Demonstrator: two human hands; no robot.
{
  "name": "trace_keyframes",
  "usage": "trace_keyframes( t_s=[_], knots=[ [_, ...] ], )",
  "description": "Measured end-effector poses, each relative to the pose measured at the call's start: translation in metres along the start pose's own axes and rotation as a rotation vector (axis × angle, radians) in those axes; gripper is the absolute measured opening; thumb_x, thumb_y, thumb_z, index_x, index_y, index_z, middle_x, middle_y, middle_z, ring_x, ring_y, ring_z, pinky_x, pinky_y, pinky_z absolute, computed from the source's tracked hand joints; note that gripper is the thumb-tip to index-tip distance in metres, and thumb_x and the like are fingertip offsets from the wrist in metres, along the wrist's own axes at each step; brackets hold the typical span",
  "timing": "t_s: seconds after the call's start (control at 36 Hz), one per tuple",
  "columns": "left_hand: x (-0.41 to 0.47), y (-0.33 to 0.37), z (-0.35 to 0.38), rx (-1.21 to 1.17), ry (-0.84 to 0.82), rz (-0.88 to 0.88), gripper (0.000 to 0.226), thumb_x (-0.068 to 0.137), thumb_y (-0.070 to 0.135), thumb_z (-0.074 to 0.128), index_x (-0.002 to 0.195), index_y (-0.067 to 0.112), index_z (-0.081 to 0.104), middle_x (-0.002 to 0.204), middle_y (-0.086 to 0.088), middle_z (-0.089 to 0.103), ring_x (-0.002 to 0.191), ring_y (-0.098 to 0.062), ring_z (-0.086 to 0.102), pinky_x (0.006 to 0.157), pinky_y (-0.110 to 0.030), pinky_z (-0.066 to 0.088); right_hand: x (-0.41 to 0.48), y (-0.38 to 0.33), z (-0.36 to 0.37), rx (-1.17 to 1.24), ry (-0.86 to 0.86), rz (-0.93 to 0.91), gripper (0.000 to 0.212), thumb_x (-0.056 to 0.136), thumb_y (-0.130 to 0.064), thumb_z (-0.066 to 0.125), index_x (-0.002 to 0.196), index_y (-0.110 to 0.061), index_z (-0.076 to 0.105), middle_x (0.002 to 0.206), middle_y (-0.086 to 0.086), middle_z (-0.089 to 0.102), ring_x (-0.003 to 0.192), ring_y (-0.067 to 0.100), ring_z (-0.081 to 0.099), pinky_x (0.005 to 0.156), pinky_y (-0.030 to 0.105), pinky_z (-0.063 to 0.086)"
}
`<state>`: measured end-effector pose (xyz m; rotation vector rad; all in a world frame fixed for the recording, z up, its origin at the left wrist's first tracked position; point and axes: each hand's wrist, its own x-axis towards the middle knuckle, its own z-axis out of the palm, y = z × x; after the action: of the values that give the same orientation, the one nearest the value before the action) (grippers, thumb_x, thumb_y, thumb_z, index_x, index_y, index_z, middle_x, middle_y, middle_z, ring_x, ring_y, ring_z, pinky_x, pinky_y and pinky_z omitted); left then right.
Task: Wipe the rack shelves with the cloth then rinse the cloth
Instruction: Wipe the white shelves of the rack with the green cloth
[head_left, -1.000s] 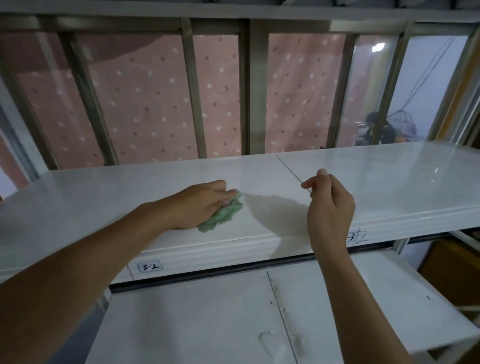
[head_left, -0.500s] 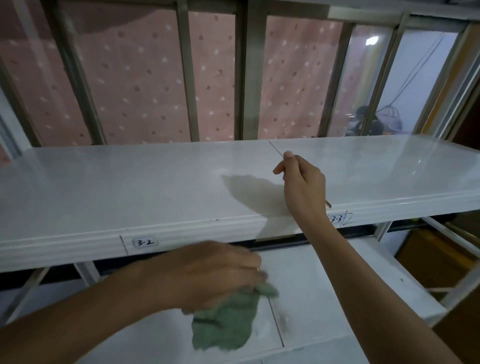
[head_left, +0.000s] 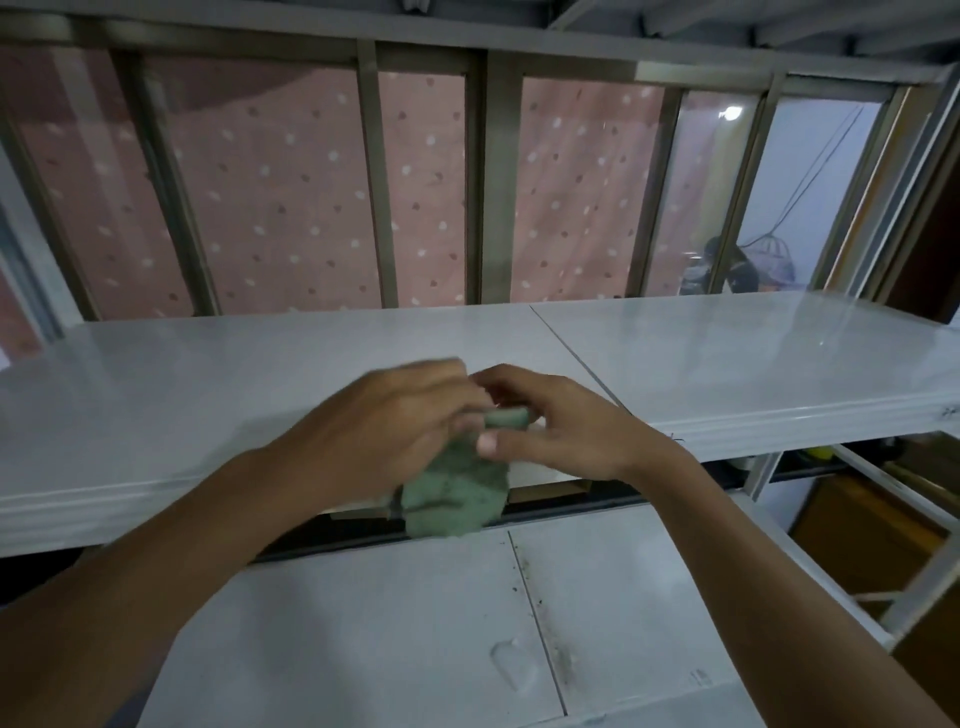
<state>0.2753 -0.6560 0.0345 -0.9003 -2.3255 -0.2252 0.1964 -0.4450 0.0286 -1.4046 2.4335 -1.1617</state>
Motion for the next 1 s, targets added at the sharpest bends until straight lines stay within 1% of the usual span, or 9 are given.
trace_keyframes(
  t_s=[0.17, 0.36, 0.44, 0.53, 0.61, 0.69, 0.78, 0.89, 1.0],
  knots=[
    [0.031, -0.008, -0.008, -0.047, 0.116, -0.189, 0.020, 0.094, 0.032, 0.069, 0.094, 0.025, 0.051, 0.084, 0.009, 0.057, 0.076, -0.018, 0.053, 0.068, -0.042, 0.049, 0.014, 0.008, -0.011, -0.160, 0.248, -0.083, 0.013, 0.083, -0.029, 0.078, 0.082, -0.019, 0.071, 0.066, -0.011, 0.065, 0.062, 0.006, 0.057, 0.061, 0.021, 0.044],
    [0.035, -0.014, 0.027, -0.074, 0.002, -0.315, 0.020, 0.091, 0.025, 0.072, 0.103, 0.026, 0.056, 0.096, 0.011, 0.060, 0.091, -0.015, 0.057, 0.080, -0.045, 0.053, 0.016, 0.045, -0.032, -0.494, 0.520, 0.077, 0.026, 0.078, -0.011, 0.068, 0.094, -0.031, 0.076, 0.066, -0.012, 0.067, 0.061, 0.017, 0.059, 0.062, 0.034, 0.054],
    [0.034, -0.018, 0.048, -0.064, -0.025, -0.340, 0.023, 0.092, 0.028, 0.070, 0.113, 0.025, 0.060, 0.108, 0.011, 0.058, 0.101, -0.012, 0.055, 0.085, -0.041, 0.052, 0.007, 0.059, -0.035, -0.678, 0.454, 0.201, 0.024, 0.083, -0.027, 0.063, 0.101, -0.039, 0.071, 0.075, -0.005, 0.069, 0.068, 0.022, 0.059, 0.060, 0.031, 0.049],
    [0.035, -0.021, 0.063, -0.105, -0.048, -0.376, 0.025, 0.095, 0.033, 0.067, 0.119, 0.025, 0.063, 0.112, 0.013, 0.053, 0.103, -0.009, 0.051, 0.086, -0.036, 0.050, -0.006, 0.057, -0.044, -0.465, 0.202, 0.223, 0.030, 0.080, -0.048, 0.065, 0.110, -0.041, 0.064, 0.092, -0.014, 0.069, 0.083, 0.010, 0.063, 0.075, 0.034, 0.053],
    [0.039, -0.023, 0.070, -0.145, -0.081, -0.391, 0.018, 0.097, 0.030, 0.065, 0.114, 0.025, 0.068, 0.111, 0.013, 0.057, 0.100, -0.009, 0.055, 0.086, -0.039, 0.052, -0.019, 0.036, -0.055, -0.229, 0.005, 0.300, 0.044, 0.083, -0.056, 0.069, 0.124, -0.044, 0.059, 0.104, -0.028, 0.061, 0.097, -0.007, 0.057, 0.083, 0.019, 0.045],
    [0.044, -0.024, 0.070, -0.150, -0.166, -0.409, 0.024, 0.097, 0.024, 0.061, 0.120, 0.026, 0.069, 0.113, 0.012, 0.064, 0.100, -0.012, 0.059, 0.088, -0.038, 0.053, -0.018, 0.031, -0.058, -0.175, 0.107, 0.276, 0.044, 0.084, -0.071, 0.054, 0.115, -0.043, 0.066, 0.104, -0.027, 0.066, 0.098, -0.008, 0.059, 0.085, 0.020, 0.045],
    [0.047, -0.025, 0.069, -0.130, -0.219, -0.398, 0.027, 0.096, 0.016, 0.057, 0.117, 0.024, 0.073, 0.108, 0.010, 0.067, 0.097, -0.012, 0.061, 0.087, -0.032, 0.051, 0.000, 0.039, -0.046, -0.352, 0.264, 0.222, 0.030, 0.092, -0.056, 0.055, 0.110, -0.036, 0.069, 0.103, -0.022, 0.068, 0.086, -0.003, 0.062, 0.082, 0.022, 0.048],
    [0.041, -0.029, 0.067, -0.164, -0.229, -0.416, 0.023, 0.095, 0.013, 0.062, 0.112, 0.020, 0.076, 0.101, 0.012, 0.066, 0.094, -0.010, 0.061, 0.088, -0.031, 0.051, 0.021, 0.047, -0.030, -0.536, 0.217, 0.223, 0.026, 0.093, -0.047, 0.059, 0.109, -0.030, 0.070, 0.101, -0.012, 0.070, 0.074, 0.004, 0.055, 0.084, 0.030, 0.051],
    [0.029, -0.032, 0.064, -0.199, -0.201, -0.384, 0.021, 0.095, 0.015, 0.064, 0.113, 0.019, 0.076, 0.108, 0.006, 0.070, 0.098, -0.011, 0.062, 0.092, -0.038, 0.052, 0.023, 0.040, -0.023, -0.550, 0.198, 0.231, 0.035, 0.090, -0.050, 0.061, 0.118, -0.030, 0.066, 0.102, -0.005, 0.068, 0.089, 0.015, 0.061, 0.083, 0.034, 0.051]
  ],
)
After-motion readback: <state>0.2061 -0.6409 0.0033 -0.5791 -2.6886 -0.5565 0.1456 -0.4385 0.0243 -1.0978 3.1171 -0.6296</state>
